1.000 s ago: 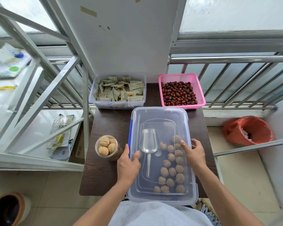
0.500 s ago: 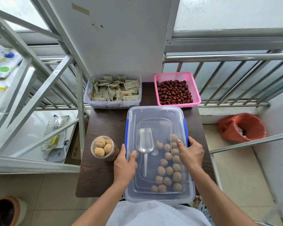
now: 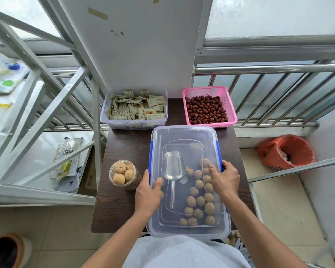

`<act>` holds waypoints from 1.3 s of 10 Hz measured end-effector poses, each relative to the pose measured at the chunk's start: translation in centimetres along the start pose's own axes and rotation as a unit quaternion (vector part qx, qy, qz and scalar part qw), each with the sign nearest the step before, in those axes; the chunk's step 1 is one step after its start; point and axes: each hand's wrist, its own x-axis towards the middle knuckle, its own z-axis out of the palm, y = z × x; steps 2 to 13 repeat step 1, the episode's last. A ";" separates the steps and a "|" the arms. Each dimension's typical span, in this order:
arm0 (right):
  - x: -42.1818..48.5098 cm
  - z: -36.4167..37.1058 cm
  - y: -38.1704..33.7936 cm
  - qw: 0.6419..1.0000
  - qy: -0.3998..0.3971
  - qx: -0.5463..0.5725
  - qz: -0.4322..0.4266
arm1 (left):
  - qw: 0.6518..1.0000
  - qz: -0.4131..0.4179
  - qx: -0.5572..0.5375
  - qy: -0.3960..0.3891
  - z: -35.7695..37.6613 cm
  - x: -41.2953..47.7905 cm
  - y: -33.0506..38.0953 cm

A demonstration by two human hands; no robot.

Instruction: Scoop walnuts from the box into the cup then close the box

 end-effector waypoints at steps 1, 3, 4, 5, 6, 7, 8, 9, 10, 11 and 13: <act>0.4 -0.6 -1.2 1.000 0.000 0.011 0.012 | 0.999 0.017 0.015 0.024 -0.2 0.0 0.4; 0.4 -0.6 -1.2 1.000 0.000 0.011 0.012 | 0.999 0.017 0.015 0.024 -0.2 0.0 0.4; 0.4 -0.6 -1.2 1.000 0.000 0.011 0.012 | 0.999 0.017 0.015 0.024 -0.2 0.0 0.4; 0.4 -0.6 -1.2 1.000 0.000 0.011 0.012 | 0.999 0.017 0.015 0.024 -0.2 0.0 0.4; 0.4 -0.6 -1.2 1.000 0.000 0.011 0.012 | 0.999 0.017 0.015 0.024 -0.2 0.0 0.4; 0.4 -0.6 -1.2 1.000 0.000 0.011 0.012 | 0.999 0.017 0.015 0.024 -0.2 0.0 0.4; 0.4 -0.6 -1.2 1.000 0.000 0.011 0.012 | 0.999 0.017 0.015 0.024 -0.2 0.0 0.4; 0.4 -0.6 -1.2 1.000 0.000 0.011 0.012 | 0.999 0.017 0.015 0.024 -0.2 0.0 0.4; 0.4 -0.6 -1.2 1.000 0.000 0.011 0.012 | 0.999 0.017 0.015 0.024 -0.2 0.0 0.4; 0.4 -0.6 -1.2 1.000 0.000 0.011 0.012 | 0.999 0.017 0.015 0.024 -0.2 0.0 0.4; 0.4 -0.6 -1.2 1.000 0.000 0.011 0.012 | 0.999 0.017 0.015 0.024 -0.2 0.0 0.4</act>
